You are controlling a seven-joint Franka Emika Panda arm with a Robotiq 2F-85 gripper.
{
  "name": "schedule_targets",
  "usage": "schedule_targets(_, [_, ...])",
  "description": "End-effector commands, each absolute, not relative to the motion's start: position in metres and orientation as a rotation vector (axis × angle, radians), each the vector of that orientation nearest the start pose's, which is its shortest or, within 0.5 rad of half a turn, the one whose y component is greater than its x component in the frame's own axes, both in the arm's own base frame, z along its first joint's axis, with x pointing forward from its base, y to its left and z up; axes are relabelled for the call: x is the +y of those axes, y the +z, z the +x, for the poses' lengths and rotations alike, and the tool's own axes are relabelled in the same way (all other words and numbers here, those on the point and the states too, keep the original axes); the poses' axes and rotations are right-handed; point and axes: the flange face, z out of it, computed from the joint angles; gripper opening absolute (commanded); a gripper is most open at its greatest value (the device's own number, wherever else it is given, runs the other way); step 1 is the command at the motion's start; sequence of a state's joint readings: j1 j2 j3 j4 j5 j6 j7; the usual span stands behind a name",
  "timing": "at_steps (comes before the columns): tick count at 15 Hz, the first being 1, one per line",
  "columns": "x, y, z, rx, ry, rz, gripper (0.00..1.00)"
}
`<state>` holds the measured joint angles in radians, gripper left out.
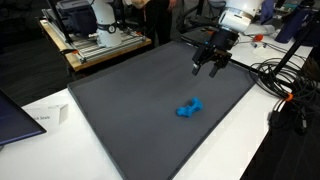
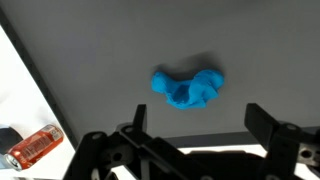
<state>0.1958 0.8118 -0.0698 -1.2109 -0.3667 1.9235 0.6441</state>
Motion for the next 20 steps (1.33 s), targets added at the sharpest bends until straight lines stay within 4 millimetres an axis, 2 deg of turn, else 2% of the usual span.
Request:
schedule_targets(1, [0.056,0.292,0.71,0.449,-0.051,-3.452,1.0])
schedule_targets(6, [0.017,0.282,0.681,0.268,-0.14,-3.335,1.0])
schedule_targets(9, [-0.017,0.272,0.656,0.149,-0.207,-3.222,1.0])
schedule_targets(10, [-0.031,0.268,0.646,0.159,-0.229,-3.173,1.0])
schedule_targets(11, [-0.015,0.264,0.676,0.194,-0.199,-3.248,1.0])
schedule_targets(13, [-0.036,0.26,0.661,0.179,-0.214,-3.209,1.0])
schedule_targets(14, [-0.04,0.26,0.656,0.18,-0.213,-3.204,1.0])
schedule_targets(17, [-0.033,0.263,0.654,0.166,-0.218,-3.196,1.0])
schedule_targets(18, [-0.028,0.263,0.658,0.074,-0.25,-3.158,1.0])
schedule_targets(20, [-0.026,0.265,0.664,0.013,-0.313,-3.137,1.0])
